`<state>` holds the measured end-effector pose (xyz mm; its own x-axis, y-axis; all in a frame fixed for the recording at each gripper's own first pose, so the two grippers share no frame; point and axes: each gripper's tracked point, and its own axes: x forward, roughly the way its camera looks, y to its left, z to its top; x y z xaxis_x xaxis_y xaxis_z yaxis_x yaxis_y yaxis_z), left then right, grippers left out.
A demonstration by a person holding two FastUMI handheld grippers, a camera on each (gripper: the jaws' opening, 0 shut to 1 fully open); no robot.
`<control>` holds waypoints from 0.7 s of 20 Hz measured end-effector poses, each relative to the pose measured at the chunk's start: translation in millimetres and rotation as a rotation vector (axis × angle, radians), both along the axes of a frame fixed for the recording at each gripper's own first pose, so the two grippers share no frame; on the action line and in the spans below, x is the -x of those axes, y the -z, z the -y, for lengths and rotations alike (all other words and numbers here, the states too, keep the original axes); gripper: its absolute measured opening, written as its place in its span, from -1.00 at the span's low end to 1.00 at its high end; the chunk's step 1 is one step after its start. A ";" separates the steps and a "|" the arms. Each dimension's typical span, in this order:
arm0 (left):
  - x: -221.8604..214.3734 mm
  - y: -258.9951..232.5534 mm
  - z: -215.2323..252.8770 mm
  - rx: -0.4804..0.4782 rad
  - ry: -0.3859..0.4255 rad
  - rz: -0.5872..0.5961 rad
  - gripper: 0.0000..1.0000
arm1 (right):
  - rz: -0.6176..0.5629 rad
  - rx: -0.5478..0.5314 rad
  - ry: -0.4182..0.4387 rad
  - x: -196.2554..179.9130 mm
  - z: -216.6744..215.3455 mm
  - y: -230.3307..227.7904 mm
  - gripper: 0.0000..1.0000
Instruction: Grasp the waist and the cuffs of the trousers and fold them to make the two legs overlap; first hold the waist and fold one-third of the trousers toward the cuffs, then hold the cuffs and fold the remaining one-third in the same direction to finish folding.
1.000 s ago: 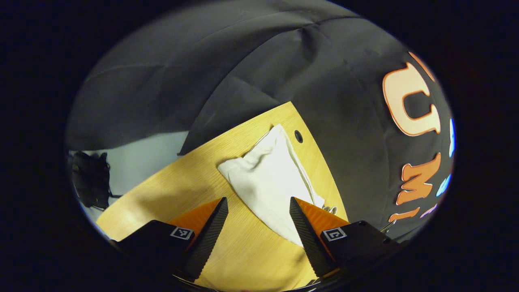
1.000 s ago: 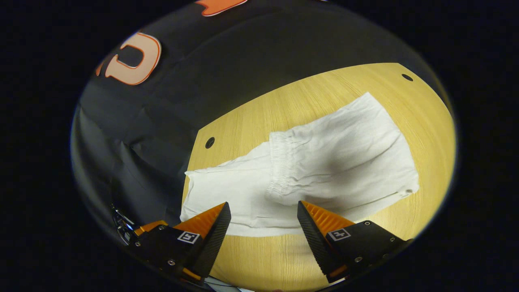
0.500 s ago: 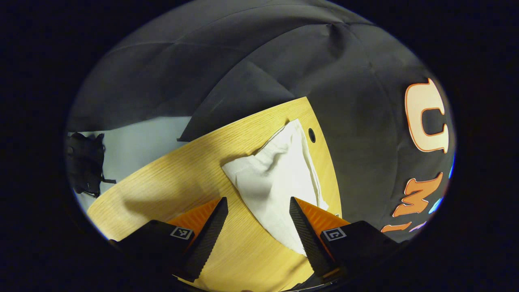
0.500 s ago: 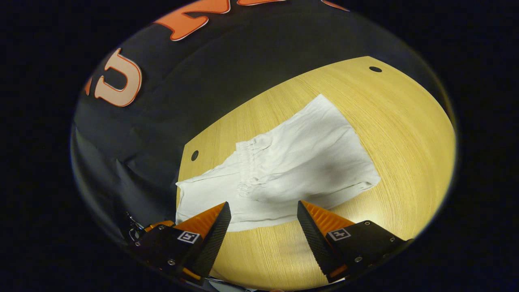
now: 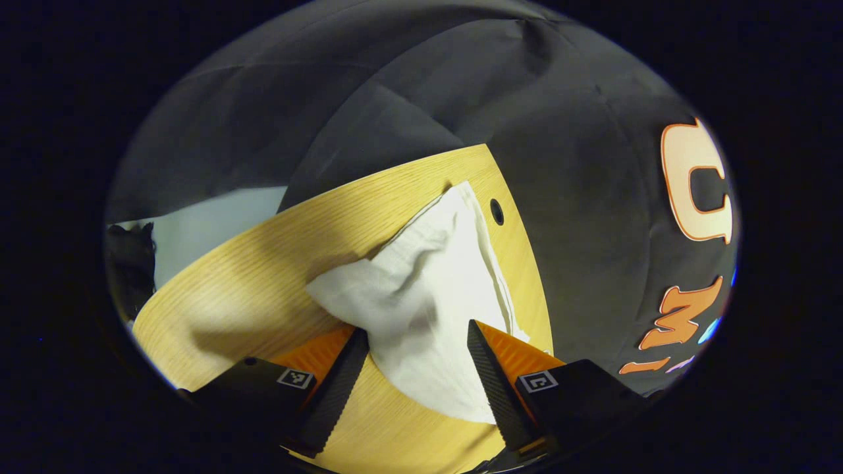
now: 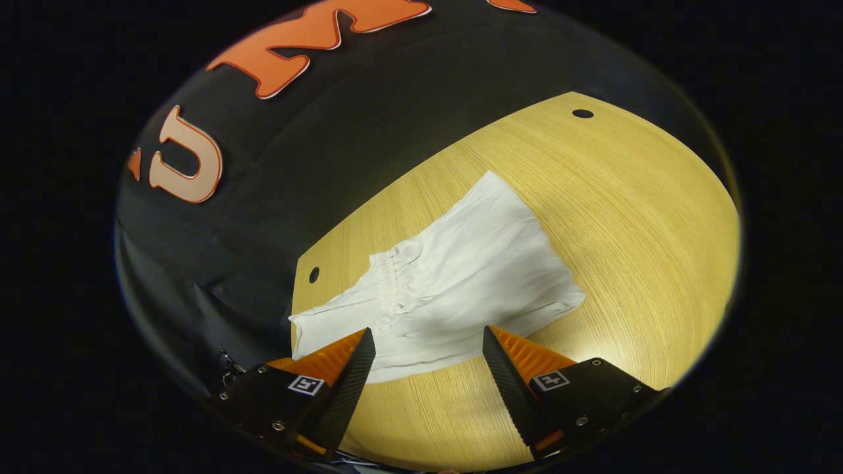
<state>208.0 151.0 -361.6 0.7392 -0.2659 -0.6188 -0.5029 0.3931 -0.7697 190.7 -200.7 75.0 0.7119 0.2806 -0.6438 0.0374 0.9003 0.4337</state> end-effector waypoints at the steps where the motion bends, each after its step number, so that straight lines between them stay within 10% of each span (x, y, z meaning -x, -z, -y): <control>1: -5.7 2.1 0.1 -0.005 0.002 -0.001 0.88 | -0.005 0.000 0.012 0.7 5.4 0.4 0.97; 5: -17.3 16.8 -1.6 -0.027 -0.013 -0.049 0.38 | -0.004 0.007 0.044 2.5 24.3 -1.0 0.97; 7: -12.8 22.7 8.9 -0.016 0.044 -0.109 -0.62 | 0.007 0.039 0.050 4.5 33.8 -3.0 0.97; 8: -13.0 22.3 9.8 -0.043 0.056 -0.127 -0.81 | 0.012 0.047 0.050 4.3 35.4 -4.8 0.97; 14: -23.8 -44.1 10.6 -0.183 0.098 -0.004 -0.84 | 0.042 0.043 0.042 6.5 45.3 -12.9 0.97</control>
<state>231.8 140.4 -317.5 0.7130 -0.2194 -0.6660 -0.4578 0.5739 -0.6791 184.2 -246.0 87.9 0.7490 0.2222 -0.6242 0.0584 0.9163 0.3962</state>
